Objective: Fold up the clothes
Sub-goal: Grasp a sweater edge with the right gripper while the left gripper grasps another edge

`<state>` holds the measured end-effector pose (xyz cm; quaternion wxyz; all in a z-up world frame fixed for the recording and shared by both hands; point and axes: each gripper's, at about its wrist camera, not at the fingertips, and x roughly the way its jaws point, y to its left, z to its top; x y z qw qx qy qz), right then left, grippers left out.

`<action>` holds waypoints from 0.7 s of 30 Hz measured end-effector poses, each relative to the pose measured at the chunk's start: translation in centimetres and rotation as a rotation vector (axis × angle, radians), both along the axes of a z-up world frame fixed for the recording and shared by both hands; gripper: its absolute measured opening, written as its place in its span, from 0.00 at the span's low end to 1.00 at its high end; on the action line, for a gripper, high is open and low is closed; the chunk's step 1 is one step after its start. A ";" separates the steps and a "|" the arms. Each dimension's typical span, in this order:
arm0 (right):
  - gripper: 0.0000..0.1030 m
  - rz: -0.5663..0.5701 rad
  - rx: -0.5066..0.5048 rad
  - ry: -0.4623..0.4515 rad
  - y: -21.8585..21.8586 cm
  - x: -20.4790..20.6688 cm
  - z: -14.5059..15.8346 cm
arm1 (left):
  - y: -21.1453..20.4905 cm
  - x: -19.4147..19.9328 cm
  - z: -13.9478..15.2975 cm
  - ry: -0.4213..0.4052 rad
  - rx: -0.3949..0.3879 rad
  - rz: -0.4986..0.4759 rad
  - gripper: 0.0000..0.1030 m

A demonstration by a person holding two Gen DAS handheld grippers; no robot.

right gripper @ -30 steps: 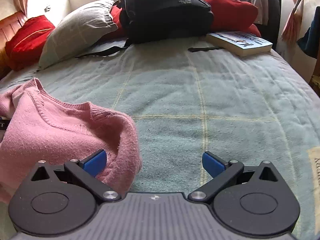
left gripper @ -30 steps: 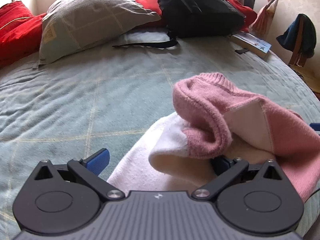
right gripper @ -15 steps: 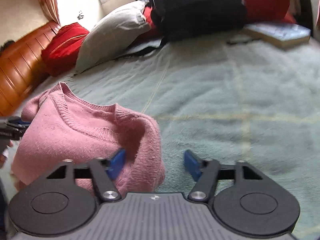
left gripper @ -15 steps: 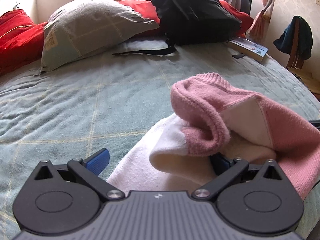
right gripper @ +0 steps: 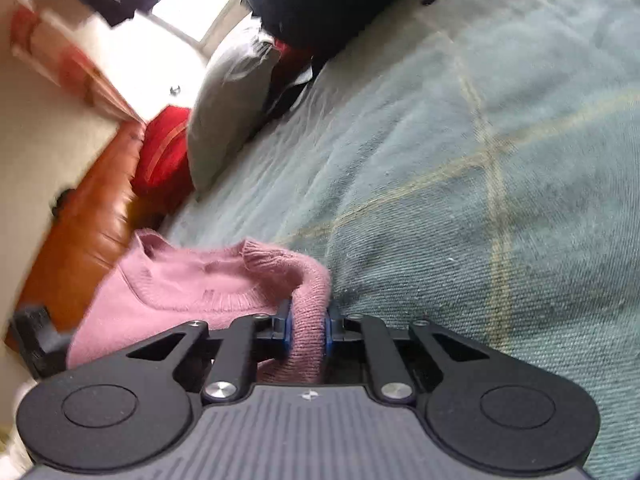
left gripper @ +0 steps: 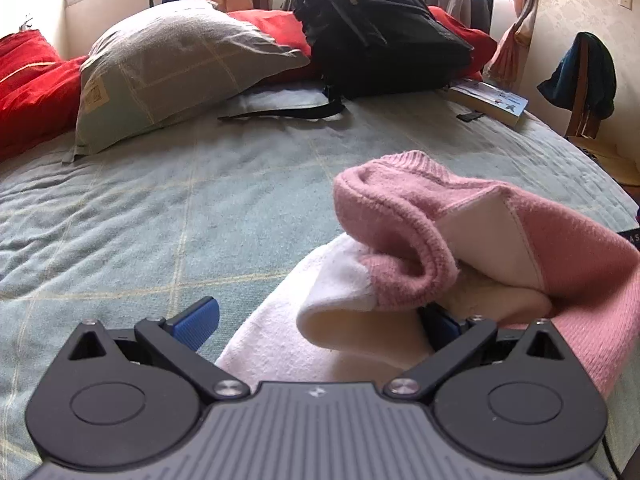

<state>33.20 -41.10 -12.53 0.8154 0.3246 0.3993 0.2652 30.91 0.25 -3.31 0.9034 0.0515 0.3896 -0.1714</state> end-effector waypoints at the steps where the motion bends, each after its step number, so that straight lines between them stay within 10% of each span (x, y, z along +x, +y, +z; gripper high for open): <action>1: 0.15 0.000 -0.015 -0.004 0.2 -0.1 0.1 | 0.0 0.1 0.1 0.007 0.001 0.000 0.99; 21: 0.14 -0.010 -0.049 -0.020 0.1 -0.8 -0.4 | -1.1 -1.0 1.7 -0.122 0.091 -0.153 0.93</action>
